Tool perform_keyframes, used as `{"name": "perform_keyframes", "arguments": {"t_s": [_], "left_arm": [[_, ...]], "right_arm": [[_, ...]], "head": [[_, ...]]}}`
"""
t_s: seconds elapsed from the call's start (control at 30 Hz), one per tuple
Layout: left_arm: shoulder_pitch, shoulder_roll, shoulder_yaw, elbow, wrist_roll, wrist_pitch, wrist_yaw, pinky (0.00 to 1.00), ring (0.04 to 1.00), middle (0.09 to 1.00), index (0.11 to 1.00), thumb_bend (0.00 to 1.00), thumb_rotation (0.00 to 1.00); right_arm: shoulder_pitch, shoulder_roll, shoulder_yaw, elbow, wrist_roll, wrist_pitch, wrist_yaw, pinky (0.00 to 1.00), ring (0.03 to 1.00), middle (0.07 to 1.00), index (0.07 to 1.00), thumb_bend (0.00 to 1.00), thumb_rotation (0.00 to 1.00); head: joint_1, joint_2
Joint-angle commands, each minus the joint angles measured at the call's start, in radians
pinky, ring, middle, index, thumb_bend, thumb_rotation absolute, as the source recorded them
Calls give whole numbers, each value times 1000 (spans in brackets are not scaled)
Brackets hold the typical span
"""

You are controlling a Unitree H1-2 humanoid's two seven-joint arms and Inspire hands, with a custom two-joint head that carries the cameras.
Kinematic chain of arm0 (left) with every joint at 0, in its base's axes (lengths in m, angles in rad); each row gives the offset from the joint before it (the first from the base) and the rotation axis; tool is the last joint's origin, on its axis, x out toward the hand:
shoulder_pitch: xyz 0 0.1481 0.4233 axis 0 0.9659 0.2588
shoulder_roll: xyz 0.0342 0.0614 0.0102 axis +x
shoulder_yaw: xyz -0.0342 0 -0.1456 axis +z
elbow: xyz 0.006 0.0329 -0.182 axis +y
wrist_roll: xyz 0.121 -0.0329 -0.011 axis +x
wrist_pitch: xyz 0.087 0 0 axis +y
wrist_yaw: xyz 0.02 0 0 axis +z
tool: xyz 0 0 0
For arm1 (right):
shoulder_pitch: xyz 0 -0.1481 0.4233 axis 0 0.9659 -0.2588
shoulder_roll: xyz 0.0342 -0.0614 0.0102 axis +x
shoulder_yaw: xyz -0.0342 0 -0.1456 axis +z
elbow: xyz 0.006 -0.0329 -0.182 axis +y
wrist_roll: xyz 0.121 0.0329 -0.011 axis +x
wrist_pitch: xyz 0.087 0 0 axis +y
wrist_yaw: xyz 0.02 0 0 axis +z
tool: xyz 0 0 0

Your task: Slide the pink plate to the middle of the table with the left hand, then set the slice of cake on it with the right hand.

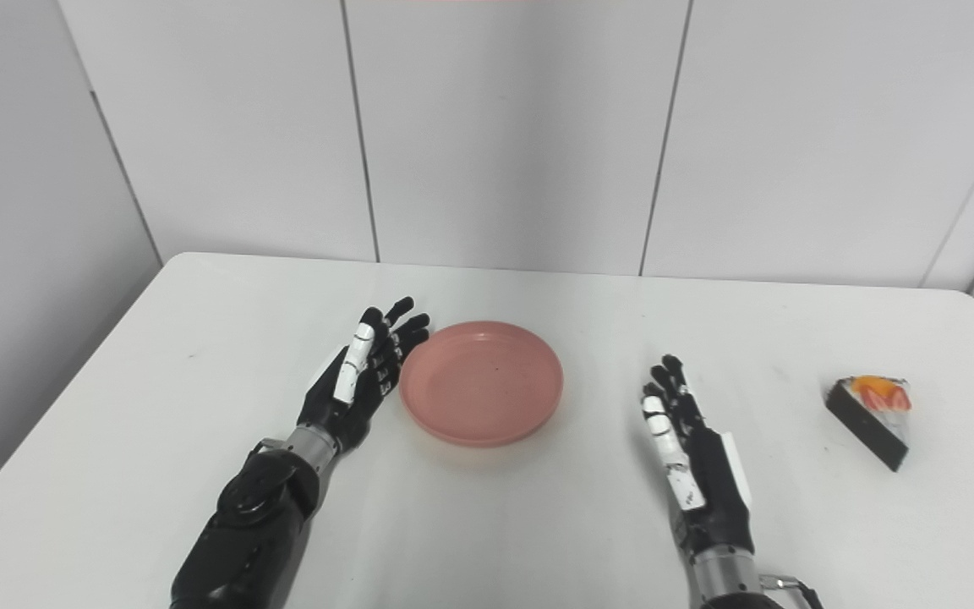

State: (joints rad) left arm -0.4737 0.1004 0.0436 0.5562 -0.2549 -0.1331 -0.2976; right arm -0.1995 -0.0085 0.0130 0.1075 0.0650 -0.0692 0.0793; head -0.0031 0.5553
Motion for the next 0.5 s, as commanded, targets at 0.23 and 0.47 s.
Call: {"name": "perform_keyframes", "arguments": {"t_s": [0.23,0.47], "left_arm": [[22,-22,-12,-65,9,2,-9,1000,981,963,966,724,1000],[41,-28,-20,-100,9,22,-12,1000,994,972,973,707,1000]], "right_arm": [[-8,14,25,5,-26,-18,-5,979,954,973,994,496,876],[-13,18,28,10,-32,-10,-5,984,962,974,998,505,892]], "head": [[-43,9],[-72,16]]}}
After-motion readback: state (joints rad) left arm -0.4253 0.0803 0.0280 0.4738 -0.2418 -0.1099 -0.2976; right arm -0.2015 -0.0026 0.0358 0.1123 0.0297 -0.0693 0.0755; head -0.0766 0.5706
